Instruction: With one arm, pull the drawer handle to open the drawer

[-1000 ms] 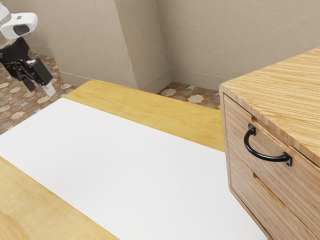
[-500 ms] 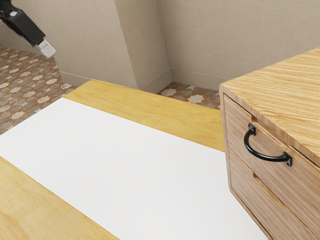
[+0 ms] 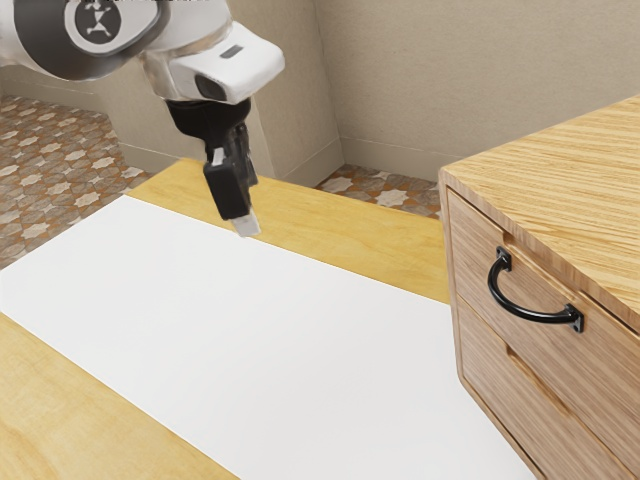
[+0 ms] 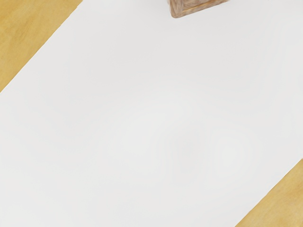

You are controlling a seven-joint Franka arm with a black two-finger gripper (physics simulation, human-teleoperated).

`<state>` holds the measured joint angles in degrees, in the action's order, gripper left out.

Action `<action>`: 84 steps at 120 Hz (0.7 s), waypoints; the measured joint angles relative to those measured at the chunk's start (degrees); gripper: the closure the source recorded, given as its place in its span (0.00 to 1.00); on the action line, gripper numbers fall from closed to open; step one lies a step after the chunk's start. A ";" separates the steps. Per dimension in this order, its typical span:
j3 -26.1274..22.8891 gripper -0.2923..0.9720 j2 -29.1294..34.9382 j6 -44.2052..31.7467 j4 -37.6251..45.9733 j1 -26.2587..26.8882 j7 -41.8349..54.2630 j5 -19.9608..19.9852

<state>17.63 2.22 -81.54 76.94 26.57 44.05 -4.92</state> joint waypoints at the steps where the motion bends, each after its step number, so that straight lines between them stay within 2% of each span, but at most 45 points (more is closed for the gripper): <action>1: -0.12 0.25 0.18 -0.23 0.22 0.36 0.56 -0.08; 9: -0.91 0.25 4.37 -3.15 6.18 2.58 4.81 -0.56; 19: -1.18 0.25 11.90 -8.18 15.86 1.54 9.50 -0.93; 30: -1.39 0.25 16.12 -12.05 19.66 5.68 14.46 -1.26; 38: -4.09 0.25 14.95 -14.78 19.90 9.42 17.81 -1.39; 52: -9.94 0.25 12.01 -18.86 18.82 11.03 22.81 -1.19; 68: -11.30 0.25 10.08 -24.56 19.29 12.24 27.19 0.26; 84: -11.55 0.25 10.89 -29.36 21.46 14.47 31.03 0.68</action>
<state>6.09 13.11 -110.89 98.40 41.04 75.08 -4.25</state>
